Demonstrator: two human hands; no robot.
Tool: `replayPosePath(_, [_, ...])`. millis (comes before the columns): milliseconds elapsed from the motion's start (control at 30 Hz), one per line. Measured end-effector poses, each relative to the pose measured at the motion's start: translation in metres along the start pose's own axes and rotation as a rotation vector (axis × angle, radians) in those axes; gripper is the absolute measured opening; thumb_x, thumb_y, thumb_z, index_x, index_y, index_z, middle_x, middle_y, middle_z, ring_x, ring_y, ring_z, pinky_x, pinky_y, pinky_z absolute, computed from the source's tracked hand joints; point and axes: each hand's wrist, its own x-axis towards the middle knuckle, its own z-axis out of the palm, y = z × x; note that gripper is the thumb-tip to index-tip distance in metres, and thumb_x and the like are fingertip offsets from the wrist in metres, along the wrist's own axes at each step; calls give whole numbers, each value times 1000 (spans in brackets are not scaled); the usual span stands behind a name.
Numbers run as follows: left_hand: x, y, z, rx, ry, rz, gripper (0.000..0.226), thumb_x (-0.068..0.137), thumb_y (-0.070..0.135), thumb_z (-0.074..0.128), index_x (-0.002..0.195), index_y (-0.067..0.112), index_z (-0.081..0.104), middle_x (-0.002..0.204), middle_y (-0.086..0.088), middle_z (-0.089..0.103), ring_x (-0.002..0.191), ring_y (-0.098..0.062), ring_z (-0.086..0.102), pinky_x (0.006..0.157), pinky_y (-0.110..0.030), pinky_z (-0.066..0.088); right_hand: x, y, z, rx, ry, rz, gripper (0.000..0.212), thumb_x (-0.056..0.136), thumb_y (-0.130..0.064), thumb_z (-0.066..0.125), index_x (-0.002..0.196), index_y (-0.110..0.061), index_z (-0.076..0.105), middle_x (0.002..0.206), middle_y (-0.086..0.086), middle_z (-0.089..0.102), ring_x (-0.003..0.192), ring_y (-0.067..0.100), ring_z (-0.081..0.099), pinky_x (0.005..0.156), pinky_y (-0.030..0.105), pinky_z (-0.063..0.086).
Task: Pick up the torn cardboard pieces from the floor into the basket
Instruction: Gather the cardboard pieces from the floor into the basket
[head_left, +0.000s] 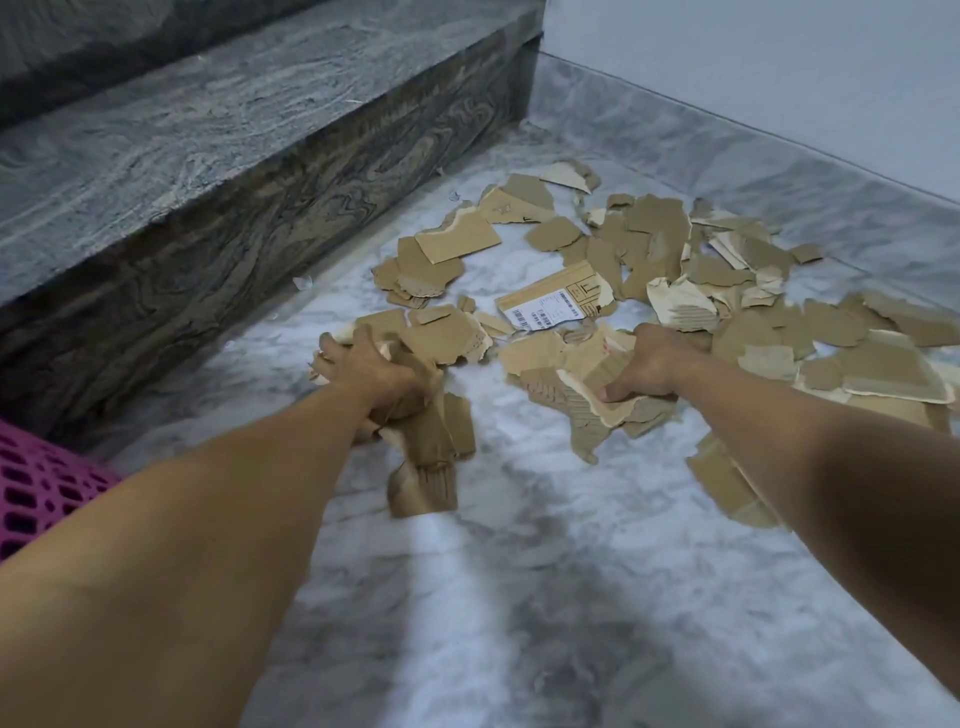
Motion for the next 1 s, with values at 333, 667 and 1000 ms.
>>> replayPosePath(333, [2, 7, 18, -63, -43, -125, 110, 46, 47, 91, 131, 13, 30, 132, -15, 37, 127, -34, 38, 103, -44, 41, 12, 0, 13, -38, 47, -62, 125, 37, -55, 93, 139, -14, 33, 141, 12, 38, 134, 34, 33, 103, 44, 39])
replayPosePath(667, [-27, 12, -2, -519, -284, -73, 33, 57, -3, 86, 72, 9, 59, 78, -9, 63, 71, -24, 60, 73, -34, 55, -17, -23, -19, 119, -22, -127, 110, 48, -34, 96, 142, -10, 44, 138, 8, 52, 126, 26, 49, 96, 26, 40])
replayPosePath(1000, [-88, 49, -114, -564, -276, 104, 44, 64, 2, 84, 72, 13, 42, 75, -5, 49, 64, -20, 50, 56, -32, 49, -126, -57, -135, 244, 89, -118, 106, 51, -31, 95, 140, -2, 45, 136, 13, 55, 124, 31, 52, 92, 25, 39])
